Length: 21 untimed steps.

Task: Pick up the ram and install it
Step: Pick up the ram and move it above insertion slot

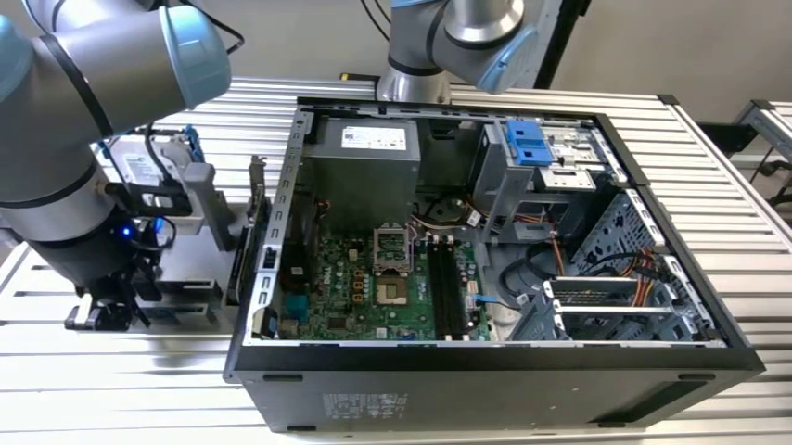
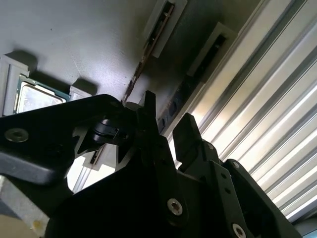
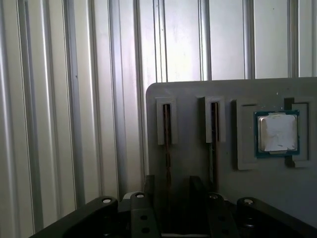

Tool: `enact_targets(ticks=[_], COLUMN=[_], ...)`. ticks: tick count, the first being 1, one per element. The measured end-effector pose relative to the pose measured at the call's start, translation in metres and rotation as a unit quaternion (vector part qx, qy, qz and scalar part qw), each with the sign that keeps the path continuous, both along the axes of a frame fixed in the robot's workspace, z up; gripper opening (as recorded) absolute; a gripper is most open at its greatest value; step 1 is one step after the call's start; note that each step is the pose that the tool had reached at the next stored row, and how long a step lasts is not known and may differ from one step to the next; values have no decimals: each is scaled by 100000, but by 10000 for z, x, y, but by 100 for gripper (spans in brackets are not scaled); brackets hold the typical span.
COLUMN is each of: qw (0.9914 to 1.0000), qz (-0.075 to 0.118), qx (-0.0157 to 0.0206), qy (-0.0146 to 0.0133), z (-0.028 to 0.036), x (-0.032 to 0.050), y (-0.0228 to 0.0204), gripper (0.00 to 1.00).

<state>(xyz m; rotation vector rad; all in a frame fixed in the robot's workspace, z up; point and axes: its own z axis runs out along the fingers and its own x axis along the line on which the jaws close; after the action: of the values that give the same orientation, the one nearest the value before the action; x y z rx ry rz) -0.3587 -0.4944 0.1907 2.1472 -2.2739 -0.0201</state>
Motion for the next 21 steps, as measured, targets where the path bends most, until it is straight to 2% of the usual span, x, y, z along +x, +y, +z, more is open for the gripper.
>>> enact_targets(ticks=[10,13,21], qw=[100000,100000,100000], qz=[-2,-2,84], qx=[3,230,234], qy=[10,3,9], z=[-8,-9,-11], x=[0,0,0], y=[-7,-7,-7], gripper=[100,100,100])
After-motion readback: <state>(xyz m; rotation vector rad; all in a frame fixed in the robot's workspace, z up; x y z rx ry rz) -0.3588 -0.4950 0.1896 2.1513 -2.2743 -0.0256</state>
